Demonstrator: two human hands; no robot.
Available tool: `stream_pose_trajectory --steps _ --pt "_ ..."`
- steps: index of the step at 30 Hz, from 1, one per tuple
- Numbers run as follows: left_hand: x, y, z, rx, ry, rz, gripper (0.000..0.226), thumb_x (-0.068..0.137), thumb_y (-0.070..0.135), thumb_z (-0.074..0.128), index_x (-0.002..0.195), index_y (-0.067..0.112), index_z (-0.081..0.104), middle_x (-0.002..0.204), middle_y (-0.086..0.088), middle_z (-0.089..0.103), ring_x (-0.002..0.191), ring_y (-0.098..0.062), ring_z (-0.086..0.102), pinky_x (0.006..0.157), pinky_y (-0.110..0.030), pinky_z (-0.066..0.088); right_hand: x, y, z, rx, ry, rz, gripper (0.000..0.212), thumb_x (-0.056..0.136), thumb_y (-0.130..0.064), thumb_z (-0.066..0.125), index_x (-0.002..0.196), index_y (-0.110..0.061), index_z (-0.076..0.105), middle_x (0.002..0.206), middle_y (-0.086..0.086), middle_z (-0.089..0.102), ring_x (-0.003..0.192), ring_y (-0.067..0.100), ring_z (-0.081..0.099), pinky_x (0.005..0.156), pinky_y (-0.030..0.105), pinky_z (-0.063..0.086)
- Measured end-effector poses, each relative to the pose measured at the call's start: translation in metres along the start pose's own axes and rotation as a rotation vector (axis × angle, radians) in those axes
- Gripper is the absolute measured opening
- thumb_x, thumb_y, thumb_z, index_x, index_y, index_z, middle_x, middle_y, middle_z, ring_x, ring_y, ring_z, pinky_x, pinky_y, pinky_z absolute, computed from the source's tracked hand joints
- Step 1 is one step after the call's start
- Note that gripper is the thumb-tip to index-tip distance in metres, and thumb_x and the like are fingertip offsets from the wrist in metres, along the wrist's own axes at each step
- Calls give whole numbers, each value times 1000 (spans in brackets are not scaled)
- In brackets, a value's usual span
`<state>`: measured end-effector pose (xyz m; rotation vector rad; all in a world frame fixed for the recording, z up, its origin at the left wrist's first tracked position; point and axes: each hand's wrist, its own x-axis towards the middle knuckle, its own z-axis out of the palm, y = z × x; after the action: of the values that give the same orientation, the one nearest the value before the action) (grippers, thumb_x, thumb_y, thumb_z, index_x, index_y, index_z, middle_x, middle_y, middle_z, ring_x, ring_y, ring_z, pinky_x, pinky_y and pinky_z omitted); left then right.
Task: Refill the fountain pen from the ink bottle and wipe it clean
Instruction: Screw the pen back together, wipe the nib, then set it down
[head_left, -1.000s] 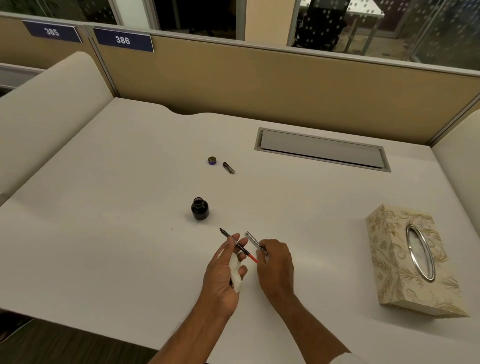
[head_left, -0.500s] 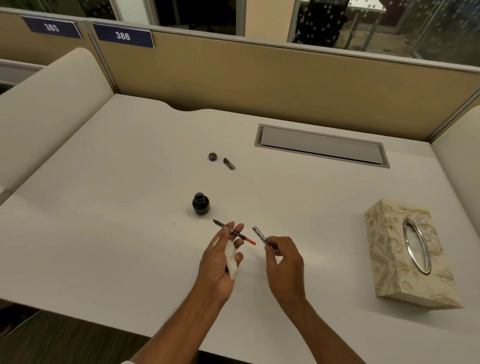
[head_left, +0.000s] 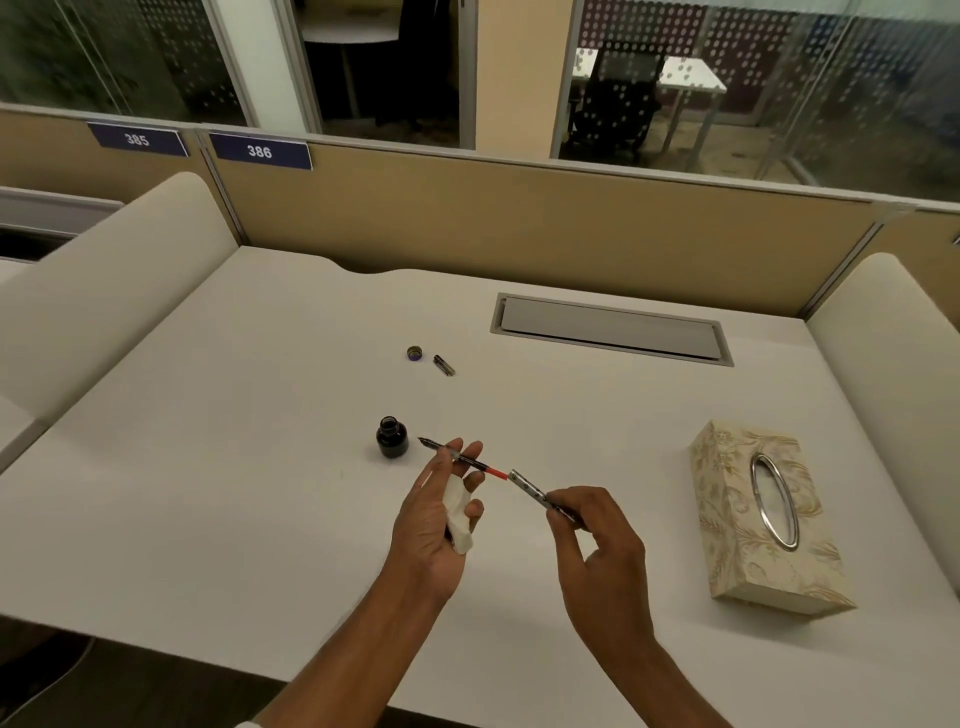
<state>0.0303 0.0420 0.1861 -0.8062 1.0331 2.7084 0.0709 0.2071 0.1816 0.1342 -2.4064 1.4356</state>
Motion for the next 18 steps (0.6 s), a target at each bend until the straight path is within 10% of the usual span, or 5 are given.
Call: stream_pose_trajectory --steps 18 --pt "-25 -13 32 34 -83 21 22 102 27 53 118 18 67 122 -6 74 105 -20 62 54 -24 37 2 -16 -28 -42 22 -66 19 91 1 68 97 -17 70 95 -9 65 93 9 63 81 11 47"
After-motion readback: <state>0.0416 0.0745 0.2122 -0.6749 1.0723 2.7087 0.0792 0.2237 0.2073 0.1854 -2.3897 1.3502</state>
